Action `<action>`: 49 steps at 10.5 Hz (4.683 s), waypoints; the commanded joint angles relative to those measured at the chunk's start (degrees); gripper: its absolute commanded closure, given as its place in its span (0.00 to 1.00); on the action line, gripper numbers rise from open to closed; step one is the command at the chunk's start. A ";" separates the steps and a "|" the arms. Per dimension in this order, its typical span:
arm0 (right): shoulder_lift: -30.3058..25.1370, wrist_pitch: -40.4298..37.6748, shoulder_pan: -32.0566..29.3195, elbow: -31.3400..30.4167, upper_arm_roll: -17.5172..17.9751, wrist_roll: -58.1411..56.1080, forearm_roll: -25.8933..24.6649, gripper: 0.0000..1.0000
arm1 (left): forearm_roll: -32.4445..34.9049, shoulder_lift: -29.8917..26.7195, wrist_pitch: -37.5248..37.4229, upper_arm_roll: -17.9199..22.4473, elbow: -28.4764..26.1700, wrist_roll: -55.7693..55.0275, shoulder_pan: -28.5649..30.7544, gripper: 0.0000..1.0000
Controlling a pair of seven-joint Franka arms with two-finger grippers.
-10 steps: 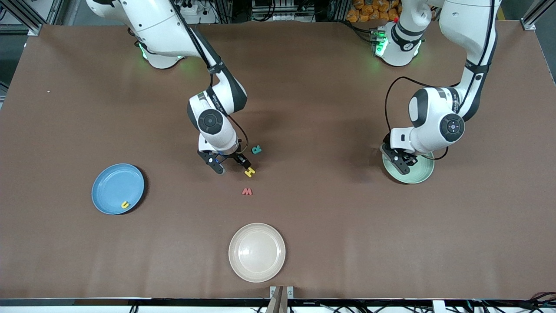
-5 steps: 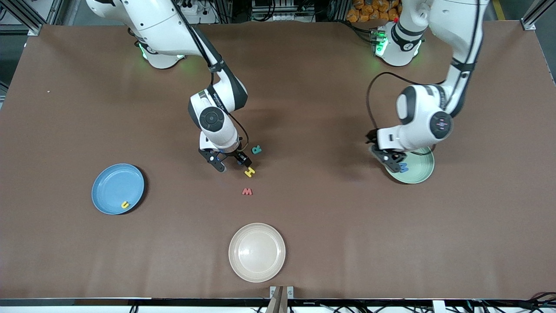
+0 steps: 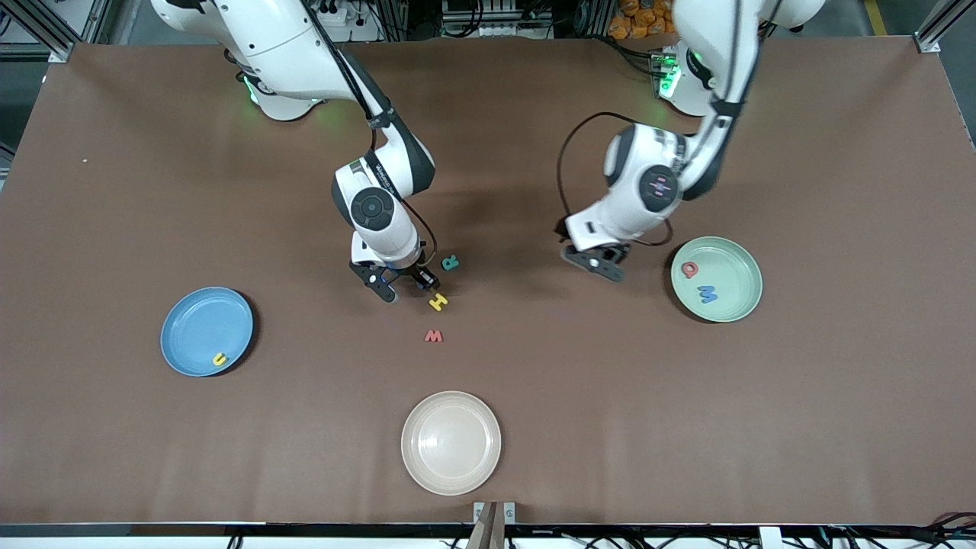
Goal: Sort upper and lower case letters into plates
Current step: 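Grasp the blue a with the right gripper while the left gripper returns, then place the blue a on the blue plate while the left gripper lowers, then grasp the cyan R with the left gripper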
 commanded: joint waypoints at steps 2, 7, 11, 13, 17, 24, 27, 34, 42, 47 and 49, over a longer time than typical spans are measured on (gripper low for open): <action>-0.02 1.38 0.56 -0.88 -0.50 0.11 -0.44 1.00 | -3.74 3.77 1.44 0.52 4.87 -7.75 -4.48 0.00; -1.08 0.33 -0.85 -0.44 -9.61 -5.75 -0.52 1.00 | -2.17 11.75 1.44 0.43 19.43 -16.57 -11.16 0.00; -0.99 -8.68 -0.85 1.74 -24.72 -21.80 -0.52 1.00 | 7.75 21.52 3.01 -0.27 34.48 -6.06 -12.31 0.00; -0.90 -11.70 -1.89 2.11 -31.32 -33.41 -0.52 1.00 | 7.77 25.03 9.58 -1.93 36.61 0.46 -12.31 0.00; -0.55 -14.00 -7.18 2.28 -33.11 -43.05 -0.44 0.01 | 7.16 26.54 12.07 -2.65 37.32 17.23 -12.05 0.00; -0.20 -14.17 -6.74 4.03 -32.76 -43.13 0.00 0.00 | 4.80 26.46 13.22 -3.78 33.90 24.83 -11.87 0.00; -0.11 -14.17 -6.82 4.57 -31.88 -42.96 0.27 0.00 | 3.55 26.89 13.83 -3.88 33.37 24.83 -11.96 0.09; 0.41 -14.26 -7.26 6.59 -31.70 -42.87 0.44 0.00 | 2.94 27.16 13.83 -4.67 33.10 24.48 -11.96 0.72; 4.90 -19.97 -7.53 16.52 -31.70 -42.78 9.40 0.00 | 1.62 22.52 6.92 -3.97 32.66 20.96 -10.47 1.00; 5.34 -20.15 -8.50 20.82 -21.96 -43.22 13.63 0.00 | 10.98 7.94 -26.72 -0.19 31.44 20.96 -0.12 1.00; 5.25 -19.89 -6.75 22.58 -18.54 -46.28 11.88 0.00 | 17.32 2.66 -27.39 -0.19 23.65 27.24 4.98 1.00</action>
